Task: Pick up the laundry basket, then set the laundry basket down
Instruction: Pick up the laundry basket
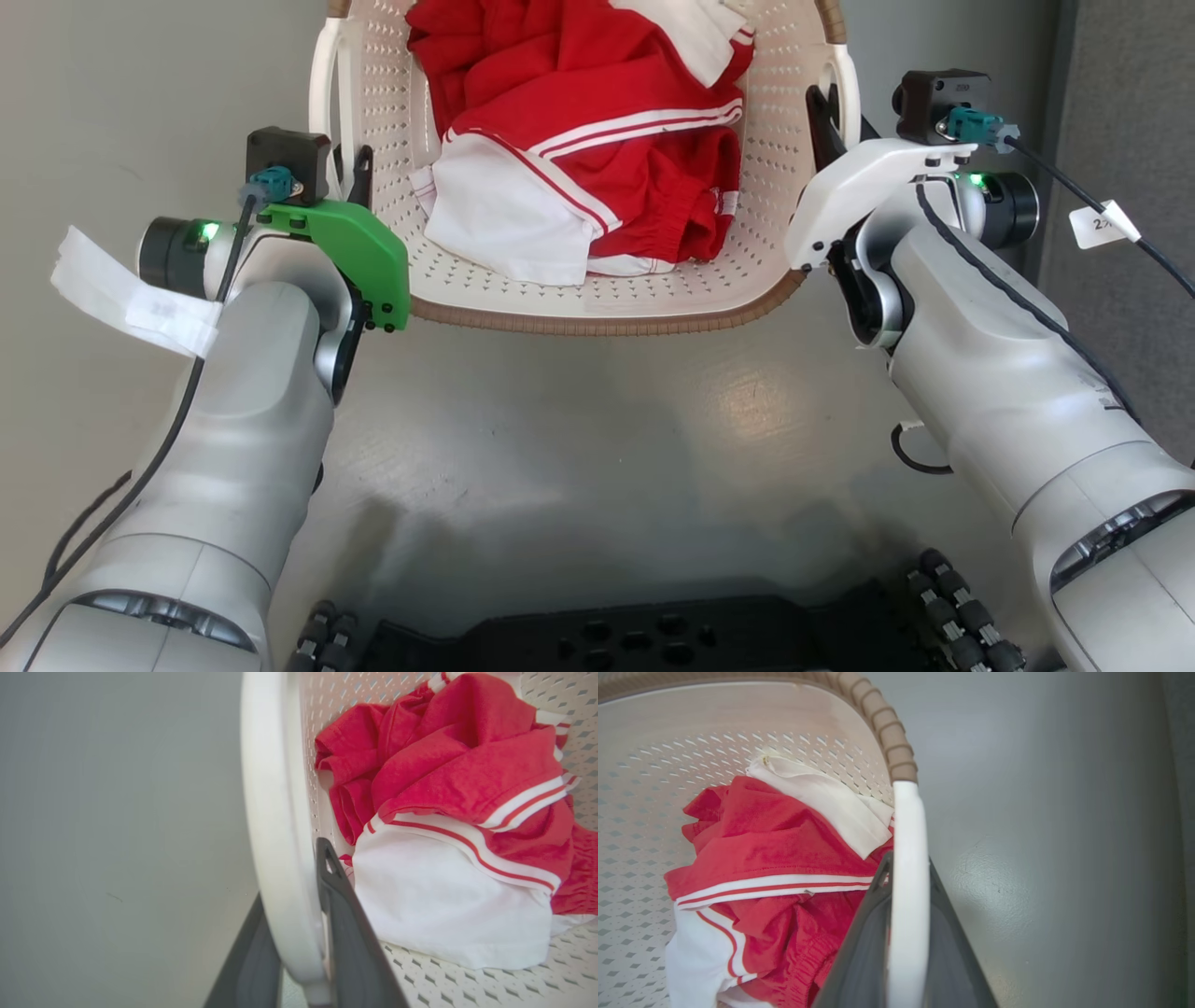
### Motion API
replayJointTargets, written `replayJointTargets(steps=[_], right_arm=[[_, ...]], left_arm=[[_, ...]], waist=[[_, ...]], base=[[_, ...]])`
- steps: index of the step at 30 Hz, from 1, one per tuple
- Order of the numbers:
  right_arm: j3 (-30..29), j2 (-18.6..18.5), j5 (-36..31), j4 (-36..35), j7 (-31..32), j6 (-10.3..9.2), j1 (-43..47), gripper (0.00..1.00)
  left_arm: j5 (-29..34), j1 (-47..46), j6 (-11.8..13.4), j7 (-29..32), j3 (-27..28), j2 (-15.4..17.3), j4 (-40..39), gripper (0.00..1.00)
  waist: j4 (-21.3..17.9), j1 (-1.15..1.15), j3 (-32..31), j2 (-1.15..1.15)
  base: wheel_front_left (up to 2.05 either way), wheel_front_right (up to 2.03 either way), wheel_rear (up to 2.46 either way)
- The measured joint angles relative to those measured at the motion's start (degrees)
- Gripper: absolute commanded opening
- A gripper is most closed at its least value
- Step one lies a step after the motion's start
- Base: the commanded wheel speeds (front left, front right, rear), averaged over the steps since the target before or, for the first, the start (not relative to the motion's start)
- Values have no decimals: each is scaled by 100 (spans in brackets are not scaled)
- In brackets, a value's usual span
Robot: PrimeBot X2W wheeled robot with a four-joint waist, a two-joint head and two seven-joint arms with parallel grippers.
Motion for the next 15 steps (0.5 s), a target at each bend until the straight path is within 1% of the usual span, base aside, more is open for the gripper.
replayJointTargets(steps=[9, 15], right_arm=[[197, 23, 165, 144, 1, 2, 56, 0], [348, 68, 336, 307, 82, 22, 324, 0]], left_arm=[[-276, 216, 22, -33, -145, -16, 132, 0], [-497, 523, 21, 34, -288, -48, 203, 0]], waist=[[-7, 0, -437, 0], [-7, 0, -837, 0]], base=[[0, 0, 0], [0, 0, 0]])
